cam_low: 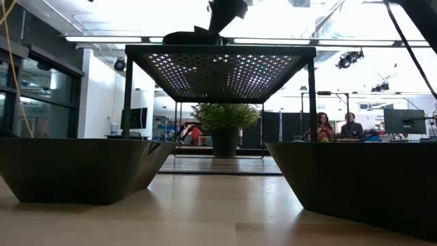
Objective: Pick & Place Mini shaped plates
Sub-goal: Stack the distorted square plate on top of the distorted square plate on the shelf
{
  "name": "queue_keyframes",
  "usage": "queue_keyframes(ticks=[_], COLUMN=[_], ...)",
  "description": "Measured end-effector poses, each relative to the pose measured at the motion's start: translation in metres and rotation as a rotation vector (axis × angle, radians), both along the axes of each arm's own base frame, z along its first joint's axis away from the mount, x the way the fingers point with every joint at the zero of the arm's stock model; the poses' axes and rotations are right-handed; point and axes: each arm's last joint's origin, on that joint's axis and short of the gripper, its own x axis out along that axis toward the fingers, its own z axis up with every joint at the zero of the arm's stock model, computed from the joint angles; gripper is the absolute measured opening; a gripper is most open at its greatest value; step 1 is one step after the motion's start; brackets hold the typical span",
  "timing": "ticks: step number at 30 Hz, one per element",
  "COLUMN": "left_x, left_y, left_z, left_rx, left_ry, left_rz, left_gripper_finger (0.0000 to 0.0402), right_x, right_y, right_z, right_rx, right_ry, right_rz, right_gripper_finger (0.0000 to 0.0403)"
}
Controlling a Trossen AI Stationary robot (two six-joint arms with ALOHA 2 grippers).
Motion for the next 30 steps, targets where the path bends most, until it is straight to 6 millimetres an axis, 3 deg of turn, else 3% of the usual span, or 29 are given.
queue_keyframes(ticks=[4,9,16,22,30], left_x=[0.023,0.025,0.026,0.024,0.030], left_y=[-0.002,0.006,0.040,0.071,0.095], left_z=[-0.010,-0.012,-0.014,-0.016,-0.025], left_rx=[0.048,0.006,-0.060,-0.109,-0.231], left_ry=[0.093,0.072,0.080,0.111,0.121], left_rz=[0.072,0.241,0.289,0.172,0.092], left_gripper_finger=[0.0205,0.0255,0.0259,0.0259,0.0259], right_x=[0.002,0.002,0.021,0.031,0.035], right_y=[0.009,0.016,0.016,0.019,0.011], right_z=[0.004,0.007,-0.015,-0.036,-0.036], right_rx=[-0.118,-0.308,-0.487,-0.552,-0.582], right_ry=[-0.022,0.038,0.117,0.177,0.180], right_rz=[-0.021,-0.037,0.028,0.120,0.121], right_gripper_finger=[0.0000,0.0000,0.0000,0.0000,0.0000])
